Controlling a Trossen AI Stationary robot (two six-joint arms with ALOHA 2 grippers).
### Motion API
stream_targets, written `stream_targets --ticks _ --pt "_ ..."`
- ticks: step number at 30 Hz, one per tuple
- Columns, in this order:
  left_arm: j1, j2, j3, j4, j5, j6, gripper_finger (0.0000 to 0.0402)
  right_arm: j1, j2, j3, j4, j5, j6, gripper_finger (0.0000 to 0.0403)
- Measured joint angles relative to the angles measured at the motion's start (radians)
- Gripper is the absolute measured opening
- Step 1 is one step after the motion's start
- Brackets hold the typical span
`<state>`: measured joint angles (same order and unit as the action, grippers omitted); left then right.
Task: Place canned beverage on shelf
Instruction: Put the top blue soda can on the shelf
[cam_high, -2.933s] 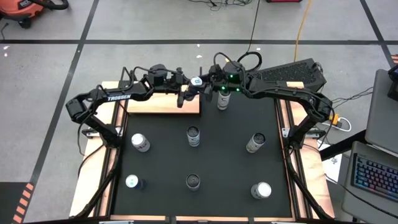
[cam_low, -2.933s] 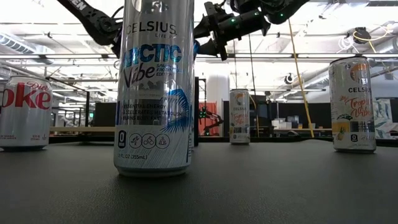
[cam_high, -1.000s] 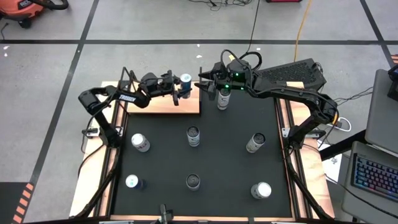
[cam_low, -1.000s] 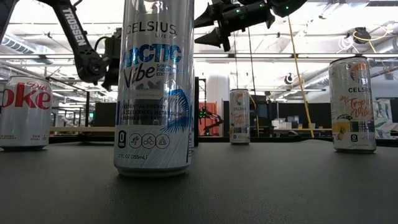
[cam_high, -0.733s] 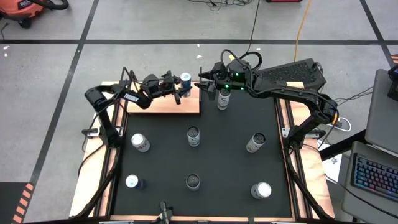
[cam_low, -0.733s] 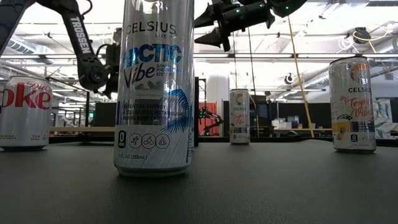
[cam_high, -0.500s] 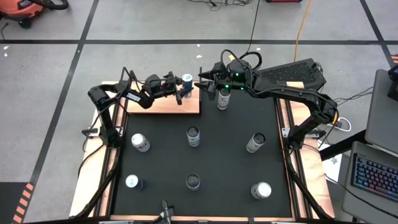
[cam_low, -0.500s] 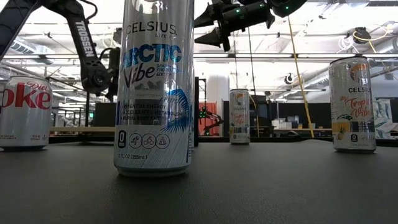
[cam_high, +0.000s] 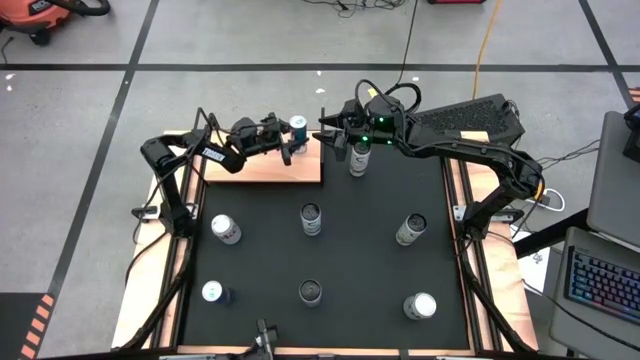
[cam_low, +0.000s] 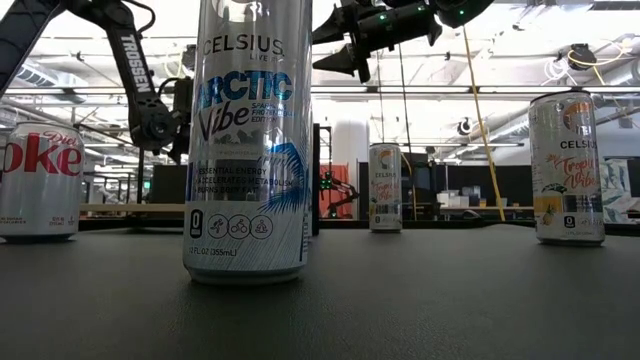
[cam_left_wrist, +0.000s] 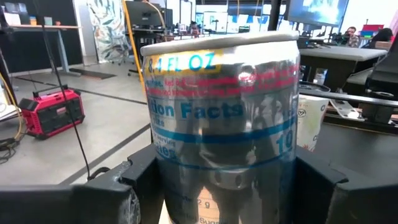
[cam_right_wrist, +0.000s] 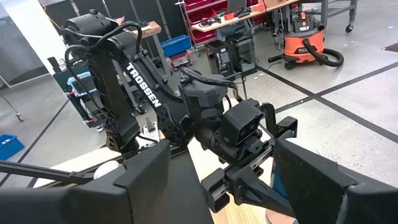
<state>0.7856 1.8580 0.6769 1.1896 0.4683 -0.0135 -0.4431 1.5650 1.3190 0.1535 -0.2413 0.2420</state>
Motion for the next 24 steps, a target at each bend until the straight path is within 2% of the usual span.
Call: stream_targets --ticks 10,24 --pt "0.020 0.000 0.056 -0.201 -0.006 0.001 0.0259 0.000 0.000 0.000 0.000 0.000 0.000 0.0267" --pt "0.017 -0.001 0.070 -0.206 0.011 -0.004 0.0260 0.000 0.000 0.000 0.000 0.000 0.000 0.0267"
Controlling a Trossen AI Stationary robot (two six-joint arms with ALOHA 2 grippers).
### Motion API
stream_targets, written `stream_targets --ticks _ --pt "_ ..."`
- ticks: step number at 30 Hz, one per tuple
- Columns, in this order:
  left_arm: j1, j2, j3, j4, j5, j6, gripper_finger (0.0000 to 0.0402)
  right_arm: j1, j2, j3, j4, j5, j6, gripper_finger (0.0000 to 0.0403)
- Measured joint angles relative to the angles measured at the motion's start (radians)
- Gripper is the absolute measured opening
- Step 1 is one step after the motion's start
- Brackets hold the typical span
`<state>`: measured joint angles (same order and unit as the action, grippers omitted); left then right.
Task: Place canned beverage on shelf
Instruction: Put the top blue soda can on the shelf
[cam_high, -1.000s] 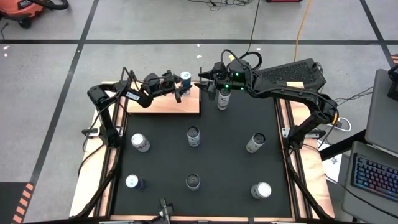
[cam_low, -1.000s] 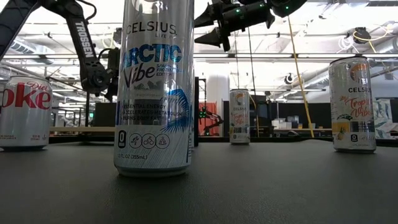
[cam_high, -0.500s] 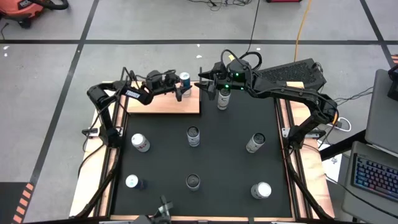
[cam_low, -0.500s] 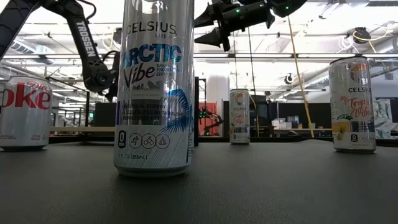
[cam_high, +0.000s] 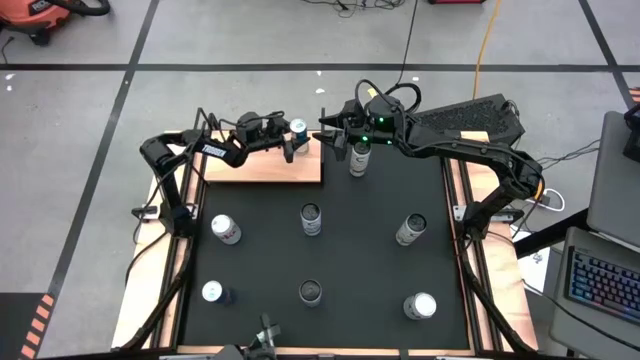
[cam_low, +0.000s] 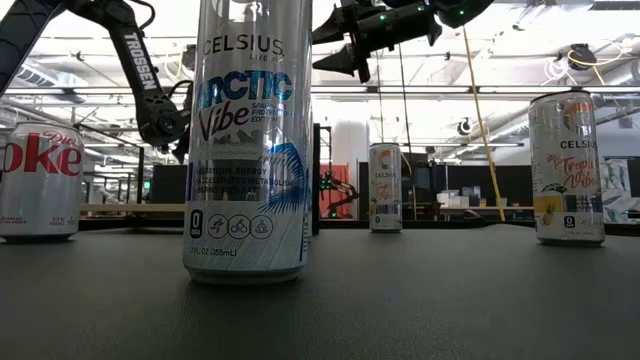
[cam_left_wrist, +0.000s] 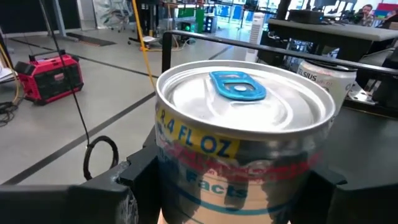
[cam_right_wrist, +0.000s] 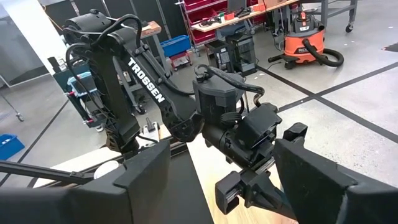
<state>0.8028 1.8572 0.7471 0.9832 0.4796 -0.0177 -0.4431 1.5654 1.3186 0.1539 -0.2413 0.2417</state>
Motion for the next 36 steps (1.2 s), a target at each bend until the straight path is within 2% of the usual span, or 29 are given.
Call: stream_targets --ticks 6,15,36 --pt "0.000 0.000 0.000 0.005 0.051 -0.004 0.0261 0.000 0.000 0.000 0.000 0.000 0.000 0.0267" --pt "-0.002 -0.001 0.000 0.013 0.045 -0.028 0.0261 0.000 0.000 0.000 0.000 0.000 0.000 0.0267" --pt "-0.033 -0.001 0.000 0.028 0.039 0.023 0.0261 0.000 0.000 0.000 -0.006 0.000 -0.019 0.0267"
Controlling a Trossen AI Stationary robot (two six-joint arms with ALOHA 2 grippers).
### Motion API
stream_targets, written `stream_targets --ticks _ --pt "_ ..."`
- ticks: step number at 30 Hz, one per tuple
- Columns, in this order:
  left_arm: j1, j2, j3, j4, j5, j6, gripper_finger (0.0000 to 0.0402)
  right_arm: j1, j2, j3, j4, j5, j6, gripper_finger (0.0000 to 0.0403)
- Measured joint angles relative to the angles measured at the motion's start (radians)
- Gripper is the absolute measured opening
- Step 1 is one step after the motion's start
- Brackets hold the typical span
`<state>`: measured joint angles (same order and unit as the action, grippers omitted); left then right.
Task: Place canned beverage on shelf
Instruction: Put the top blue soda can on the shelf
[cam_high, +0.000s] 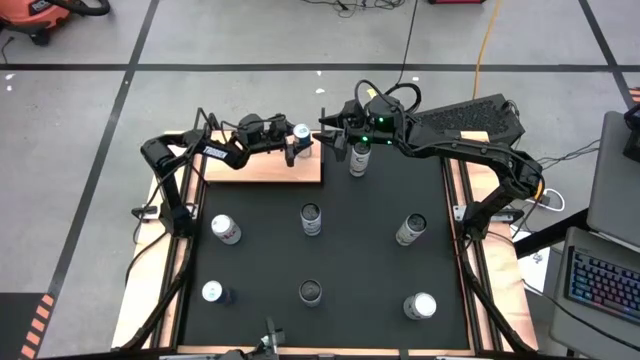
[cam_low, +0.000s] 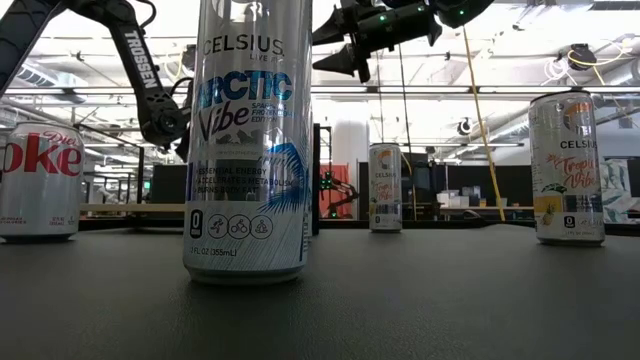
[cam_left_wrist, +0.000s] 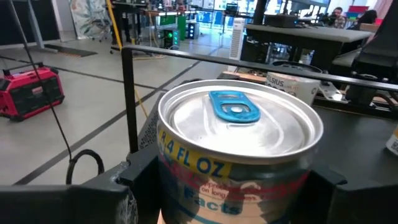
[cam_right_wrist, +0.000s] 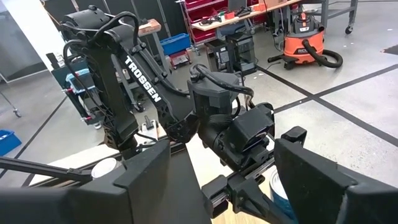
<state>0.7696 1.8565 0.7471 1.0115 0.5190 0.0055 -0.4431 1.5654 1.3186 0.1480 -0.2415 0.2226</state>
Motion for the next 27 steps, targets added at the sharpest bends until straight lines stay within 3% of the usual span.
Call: stream_targets --ticks 27 --pt "0.001 0.000 0.000 0.022 -0.003 0.000 0.0261 0.000 0.000 0.000 -0.003 0.004 0.000 0.0267"
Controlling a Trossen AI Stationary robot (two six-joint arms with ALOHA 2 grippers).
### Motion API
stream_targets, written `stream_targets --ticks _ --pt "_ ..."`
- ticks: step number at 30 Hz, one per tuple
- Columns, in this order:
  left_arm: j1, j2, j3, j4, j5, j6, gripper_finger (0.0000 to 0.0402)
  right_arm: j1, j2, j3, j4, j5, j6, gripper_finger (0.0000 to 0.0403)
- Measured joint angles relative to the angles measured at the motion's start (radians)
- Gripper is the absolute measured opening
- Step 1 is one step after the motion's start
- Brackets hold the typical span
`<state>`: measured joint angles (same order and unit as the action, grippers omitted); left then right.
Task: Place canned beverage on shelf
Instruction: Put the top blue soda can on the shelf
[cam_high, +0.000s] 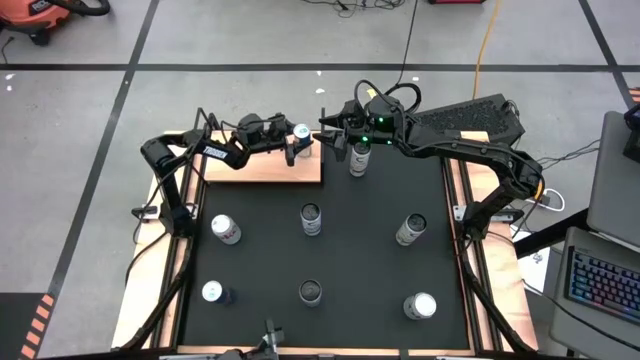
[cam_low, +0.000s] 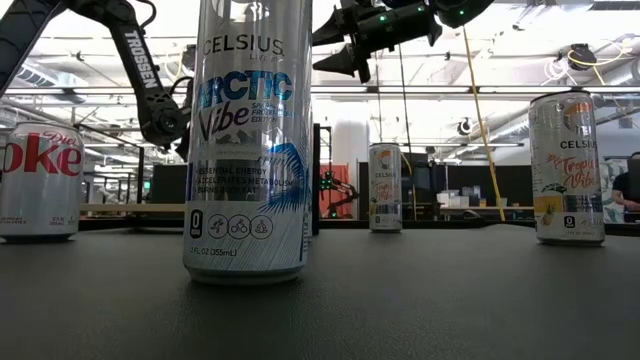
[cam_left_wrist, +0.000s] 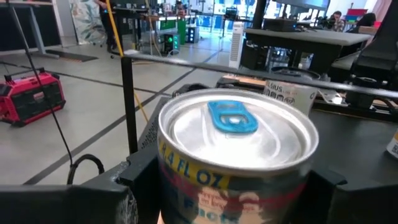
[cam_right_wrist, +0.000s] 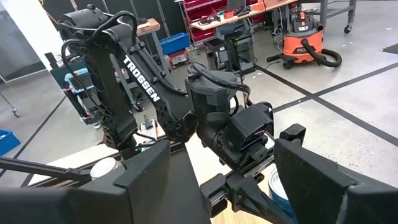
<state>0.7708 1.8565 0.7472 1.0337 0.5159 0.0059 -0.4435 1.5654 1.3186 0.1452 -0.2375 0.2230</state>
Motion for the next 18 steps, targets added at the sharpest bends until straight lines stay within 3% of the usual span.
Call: stream_targets --ticks 18 --pt "0.013 0.000 0.033 -0.056 0.013 0.006 0.0261 0.000 0.000 0.000 0.000 0.000 0.000 0.0267"
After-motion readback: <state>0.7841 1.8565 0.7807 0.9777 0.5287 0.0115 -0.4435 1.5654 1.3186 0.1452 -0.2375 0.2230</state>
